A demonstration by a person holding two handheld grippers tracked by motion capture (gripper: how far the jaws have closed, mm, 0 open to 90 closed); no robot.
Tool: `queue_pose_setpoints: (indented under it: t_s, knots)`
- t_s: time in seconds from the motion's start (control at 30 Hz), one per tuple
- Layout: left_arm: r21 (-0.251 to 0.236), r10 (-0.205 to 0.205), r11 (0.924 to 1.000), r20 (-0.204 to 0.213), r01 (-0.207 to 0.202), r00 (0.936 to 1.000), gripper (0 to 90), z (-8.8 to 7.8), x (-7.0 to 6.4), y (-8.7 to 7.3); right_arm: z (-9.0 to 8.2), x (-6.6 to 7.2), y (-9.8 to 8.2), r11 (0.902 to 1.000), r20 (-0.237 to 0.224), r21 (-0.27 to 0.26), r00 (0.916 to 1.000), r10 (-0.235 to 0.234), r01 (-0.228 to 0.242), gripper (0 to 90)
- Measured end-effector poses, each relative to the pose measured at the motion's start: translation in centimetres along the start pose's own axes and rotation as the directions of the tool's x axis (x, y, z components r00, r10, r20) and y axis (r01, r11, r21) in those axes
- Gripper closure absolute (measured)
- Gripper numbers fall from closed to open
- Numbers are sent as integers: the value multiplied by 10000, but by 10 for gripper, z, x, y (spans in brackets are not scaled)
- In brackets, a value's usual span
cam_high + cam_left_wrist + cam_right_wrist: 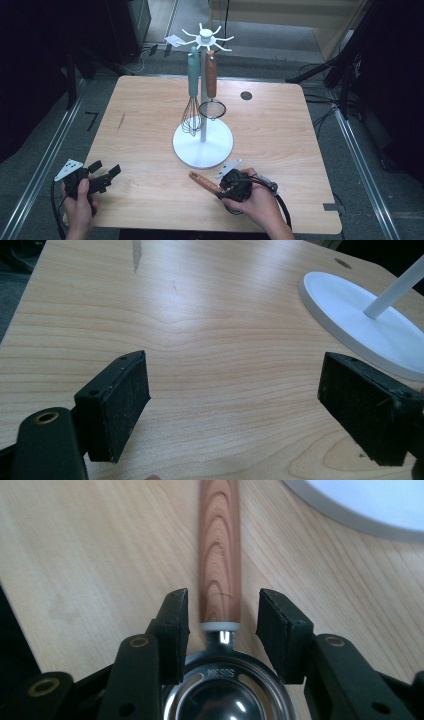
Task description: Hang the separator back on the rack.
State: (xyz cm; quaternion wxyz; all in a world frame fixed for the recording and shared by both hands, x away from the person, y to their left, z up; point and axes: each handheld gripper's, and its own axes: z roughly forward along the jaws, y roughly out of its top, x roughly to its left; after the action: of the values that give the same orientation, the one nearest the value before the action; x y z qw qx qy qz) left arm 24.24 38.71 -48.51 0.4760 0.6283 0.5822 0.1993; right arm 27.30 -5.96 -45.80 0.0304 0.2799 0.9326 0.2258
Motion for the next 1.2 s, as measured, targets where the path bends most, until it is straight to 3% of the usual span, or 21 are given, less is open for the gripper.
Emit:
queue_pose_setpoints:
  t_s: [0.2, 0.23, 0.3, 0.4, 0.5, 0.73, 0.87, 0.93, 1.1, 1.2]
  knots:
    - [-2, -21, 10000, 39, 21, 10000, 135, 0, 1, 0, 6, 3, 17, 9954, 174, 948, 9998, 122, -138, 585]
    - [-1, -23, 10000, 45, 23, 10000, 135, 0, 1, 0, 7, 4, 18, 9927, 282, 1194, 9995, 160, -193, 593]
    - [2, -25, 10000, 54, 25, 10000, 135, 0, 1, 0, 10, 7, 20, 9857, 506, 1681, 9985, -203, 115, 602]
    - [7, -24, 10000, 53, 24, 10000, 135, 0, 1, 0, 15, 10, 24, 9729, 721, 2309, 9971, -259, 86, 598]
    - [1, -43, 10000, 52, 43, 10000, 136, 0, 1, 0, 16, 9, 28, 9716, 625, 2364, 9980, -72, -78, 652]
    - [30, -11, 10000, 34, 11, 10000, 136, 0, 1, 0, 19, 13, 35, 9655, 596, 2589, 9972, -445, 276, 693]
    - [14, -15, 10000, 28, 15, 10000, 137, 0, 0, 0, 19, 12, 34, 9702, 542, 2422, 9983, -219, 81, 707]
    - [30, -6, 10000, 41, 6, 10000, 137, 0, 0, 0, 18, 11, 33, 9720, 549, 2332, 9984, 161, -285, 708]
    - [37, 14, 10000, 63, -14, 10000, 137, 1, 1, 1, 16, 9, 30, 9740, 626, 2232, 9977, 258, -392, 710]
    - [7, -22, 10000, 75, 22, 10000, 137, 1, 1, 1, 11, 7, 27, 9801, 644, 1885, 9966, 506, -619, 710]
